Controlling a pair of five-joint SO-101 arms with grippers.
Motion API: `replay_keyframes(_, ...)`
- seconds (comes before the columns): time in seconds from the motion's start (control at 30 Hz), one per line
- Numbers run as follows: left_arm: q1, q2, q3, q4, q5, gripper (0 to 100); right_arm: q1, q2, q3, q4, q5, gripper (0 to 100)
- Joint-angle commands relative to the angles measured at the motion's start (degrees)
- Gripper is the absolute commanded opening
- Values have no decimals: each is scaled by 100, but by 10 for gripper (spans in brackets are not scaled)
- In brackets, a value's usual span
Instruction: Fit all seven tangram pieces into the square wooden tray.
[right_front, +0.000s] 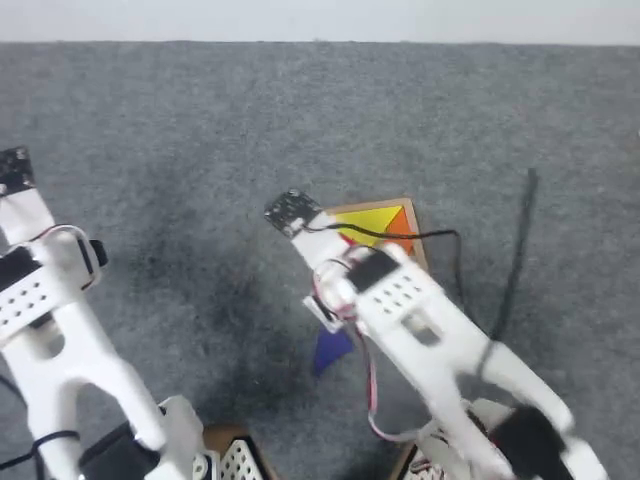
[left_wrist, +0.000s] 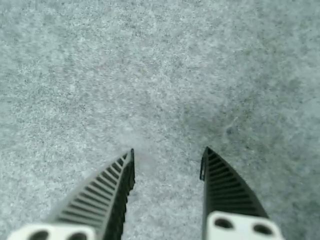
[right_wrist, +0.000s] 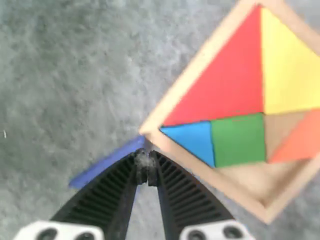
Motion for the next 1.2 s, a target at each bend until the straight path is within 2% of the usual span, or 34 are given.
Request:
replay_keyframes(0.0,70,-237,-110,-88,-88,211,-13,-1042,615,57,290,13)
replay_keyframes(0.1,70,-237,-110,-97,-88,211,-198,-1349,1134,-303,141,32)
replay_keyframes(0.2,53,-237,-110,-79,-88,211,-462,-1358,1292,-426,-527,151)
replay_keyframes(0.3,53,-237,-110,-79,-88,211,-725,-1358,1398,-426,-1987,312)
replay_keyframes(0.37,53,-237,-110,-79,-88,211,-892,-1358,1424,-470,-2884,370)
replay_keyframes(0.67,53,-237,-110,-97,-88,211,-1543,-1349,1714,-1279,-3543,302)
replay_keyframes(0.8,53,-246,-110,-97,-88,211,-1578,-1156,1723,-1270,-3534,255)
replay_keyframes(1.17,53,-273,-119,-105,-88,211,-1578,-303,923,-567,-3569,251)
